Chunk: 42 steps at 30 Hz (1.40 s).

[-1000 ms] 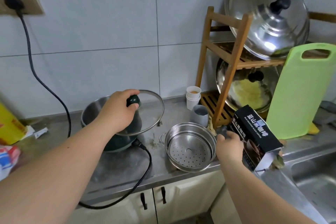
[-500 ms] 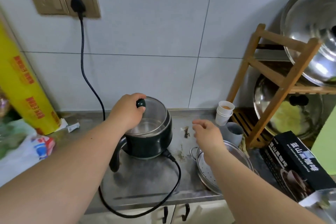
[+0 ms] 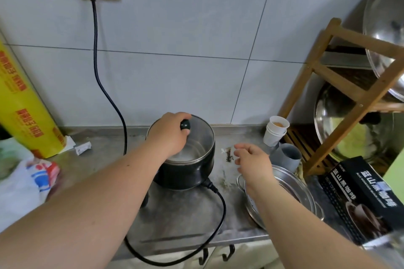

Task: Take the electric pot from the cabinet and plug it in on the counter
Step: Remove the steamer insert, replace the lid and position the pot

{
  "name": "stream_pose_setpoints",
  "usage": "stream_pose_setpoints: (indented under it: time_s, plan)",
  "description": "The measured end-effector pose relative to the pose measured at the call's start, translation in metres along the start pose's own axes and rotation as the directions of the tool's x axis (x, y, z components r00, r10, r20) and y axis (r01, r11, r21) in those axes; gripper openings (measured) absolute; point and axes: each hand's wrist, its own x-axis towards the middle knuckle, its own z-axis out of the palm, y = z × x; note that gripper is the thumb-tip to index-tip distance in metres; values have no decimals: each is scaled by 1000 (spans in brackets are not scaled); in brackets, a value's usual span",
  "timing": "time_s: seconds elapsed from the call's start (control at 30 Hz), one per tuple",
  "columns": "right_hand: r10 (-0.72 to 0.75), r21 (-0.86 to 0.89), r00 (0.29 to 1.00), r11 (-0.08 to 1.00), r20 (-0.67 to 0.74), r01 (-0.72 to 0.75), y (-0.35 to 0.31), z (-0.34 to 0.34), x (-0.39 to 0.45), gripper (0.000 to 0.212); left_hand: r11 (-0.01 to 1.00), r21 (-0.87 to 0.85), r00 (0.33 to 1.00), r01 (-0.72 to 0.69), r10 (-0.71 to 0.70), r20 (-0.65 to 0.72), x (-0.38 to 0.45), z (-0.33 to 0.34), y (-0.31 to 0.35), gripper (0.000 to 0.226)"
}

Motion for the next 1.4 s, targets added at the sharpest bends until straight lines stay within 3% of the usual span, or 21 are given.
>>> stream_pose_setpoints:
  time_s: [0.27,0.43,0.53,0.63,0.7,0.8,0.87,0.97,1.13,1.27,1.4]
  plan:
    - [-31,-49,998,998,55,34,-7,21,3,22,1000,-9,998,-25,25,57,5,-5,-5,43]
    - [-135,-253,951,945,278,208,-15,32,-5,26,995,-47,977,-83,91,194,-6,-17,-12,63]
    - [-163,-333,946,908,281,255,-7,37,-3,34,967,-251,997,37,-20,70,-29,-21,-29,73]
    - [-174,-237,960,945,219,226,0,35,-3,22,868,-455,950,200,-285,-126,-56,-13,-55,75]
    - [-154,-174,978,969,137,177,7,33,-3,16,793,-511,899,333,-431,-84,-73,-2,-69,72]
    - [-62,-155,992,985,113,80,21,34,-6,12,784,-392,875,482,-456,164,-89,14,-78,56]
    - [-31,-183,989,981,143,57,29,34,-8,13,815,-301,868,495,-452,205,-89,20,-75,33]
    - [-6,-225,982,973,189,50,39,31,-12,13,801,-322,863,504,-486,141,-85,25,-72,17]
    - [73,-318,959,948,273,19,53,24,-23,13,643,-558,820,525,-558,128,-90,33,-72,19]
    - [142,-381,936,924,322,-9,62,18,-33,22,604,-615,810,506,-579,98,-98,40,-63,16]
    - [136,-394,960,919,245,-29,70,11,-34,30,613,-650,814,449,-581,15,-103,30,-50,20]
